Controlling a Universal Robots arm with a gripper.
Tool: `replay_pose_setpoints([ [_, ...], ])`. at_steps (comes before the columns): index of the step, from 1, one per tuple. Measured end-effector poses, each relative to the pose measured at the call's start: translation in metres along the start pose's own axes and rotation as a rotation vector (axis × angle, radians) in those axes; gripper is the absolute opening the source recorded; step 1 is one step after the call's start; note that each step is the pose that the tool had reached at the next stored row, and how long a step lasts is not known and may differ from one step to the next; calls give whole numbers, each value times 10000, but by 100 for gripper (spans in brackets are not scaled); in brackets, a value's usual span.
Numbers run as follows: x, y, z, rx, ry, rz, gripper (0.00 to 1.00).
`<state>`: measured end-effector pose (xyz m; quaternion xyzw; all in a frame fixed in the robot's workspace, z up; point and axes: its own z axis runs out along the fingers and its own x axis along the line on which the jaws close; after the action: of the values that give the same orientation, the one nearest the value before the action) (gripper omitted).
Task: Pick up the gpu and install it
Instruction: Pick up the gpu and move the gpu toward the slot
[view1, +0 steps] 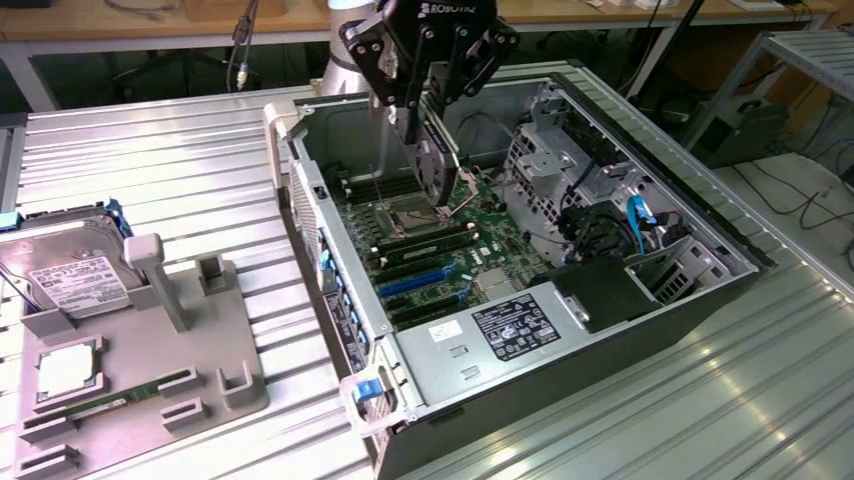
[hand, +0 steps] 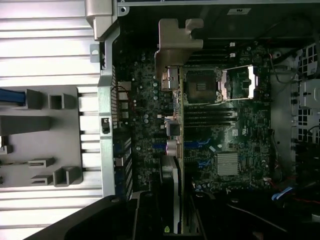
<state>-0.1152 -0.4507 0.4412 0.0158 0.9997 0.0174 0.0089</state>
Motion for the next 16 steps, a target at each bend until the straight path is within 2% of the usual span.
replay_pose_setpoints([
  [16,-408,13,8,-2,8,0,28],
])
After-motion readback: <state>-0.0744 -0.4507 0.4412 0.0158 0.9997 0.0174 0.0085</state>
